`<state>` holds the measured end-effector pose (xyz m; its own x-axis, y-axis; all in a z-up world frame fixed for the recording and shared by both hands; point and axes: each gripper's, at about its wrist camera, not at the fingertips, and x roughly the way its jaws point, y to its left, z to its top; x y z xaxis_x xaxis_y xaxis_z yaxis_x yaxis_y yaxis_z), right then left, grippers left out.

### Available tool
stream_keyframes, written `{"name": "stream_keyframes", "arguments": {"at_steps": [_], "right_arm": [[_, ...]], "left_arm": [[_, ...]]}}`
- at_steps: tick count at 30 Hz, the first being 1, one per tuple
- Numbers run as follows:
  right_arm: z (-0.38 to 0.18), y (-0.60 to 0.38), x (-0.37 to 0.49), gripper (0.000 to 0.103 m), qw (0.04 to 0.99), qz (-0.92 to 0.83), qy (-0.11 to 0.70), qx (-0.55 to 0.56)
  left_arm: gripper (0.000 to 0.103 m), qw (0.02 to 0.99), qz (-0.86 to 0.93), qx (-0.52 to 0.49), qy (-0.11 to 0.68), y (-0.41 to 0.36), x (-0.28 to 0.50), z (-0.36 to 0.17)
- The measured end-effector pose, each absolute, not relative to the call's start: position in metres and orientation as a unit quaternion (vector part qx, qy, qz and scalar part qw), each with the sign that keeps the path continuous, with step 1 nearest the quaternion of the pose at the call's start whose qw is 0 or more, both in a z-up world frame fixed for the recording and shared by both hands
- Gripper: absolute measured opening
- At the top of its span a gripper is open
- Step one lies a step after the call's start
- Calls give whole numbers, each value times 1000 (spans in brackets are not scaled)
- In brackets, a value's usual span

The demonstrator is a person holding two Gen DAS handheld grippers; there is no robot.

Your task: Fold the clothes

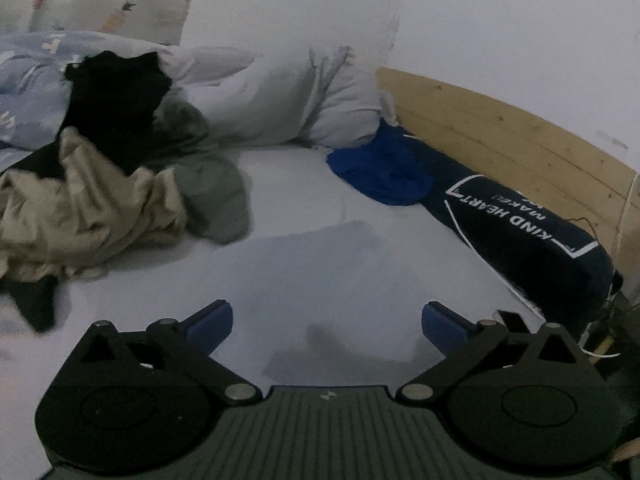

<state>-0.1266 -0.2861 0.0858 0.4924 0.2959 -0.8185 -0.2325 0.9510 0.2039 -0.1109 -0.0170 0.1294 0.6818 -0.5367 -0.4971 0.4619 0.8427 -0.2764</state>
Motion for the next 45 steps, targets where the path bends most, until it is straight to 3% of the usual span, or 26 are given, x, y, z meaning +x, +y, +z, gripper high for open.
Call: {"name": "stream_keyframes", "arguments": {"at_steps": [7,9,13,19,25,28,29,30,35,45], "right_arm": [[113,-275,-146,0,865,132,483,-19],[127,-272,-147,6,880,122,458,-23],[129,-274,-134,9,899,64,433,-19],[103,-273,-119,9,891,22,454,-20],[108,-265,-122,12,891,24,453,-19],[110,-266,-131,37,898,31,440,2],[111,-266,-134,61,900,33,435,10],[112,-268,-139,76,903,40,426,23],[113,-284,-166,78,909,67,403,85],[115,-302,-181,80,911,47,397,102]], "left_arm": [[103,893,-302,-94,322,-12,-133,80],[103,884,-311,-50,344,-21,-135,65],[103,886,-315,29,338,-36,-135,52],[103,879,-321,-54,347,-13,-116,70],[103,863,-257,-226,372,46,-86,77],[103,825,-251,-313,398,67,-64,66],[103,819,-256,-325,399,67,-56,66],[103,813,-261,-336,398,67,-48,65],[103,780,-285,-390,397,68,-6,63],[103,763,-365,-334,415,17,62,66]]}}
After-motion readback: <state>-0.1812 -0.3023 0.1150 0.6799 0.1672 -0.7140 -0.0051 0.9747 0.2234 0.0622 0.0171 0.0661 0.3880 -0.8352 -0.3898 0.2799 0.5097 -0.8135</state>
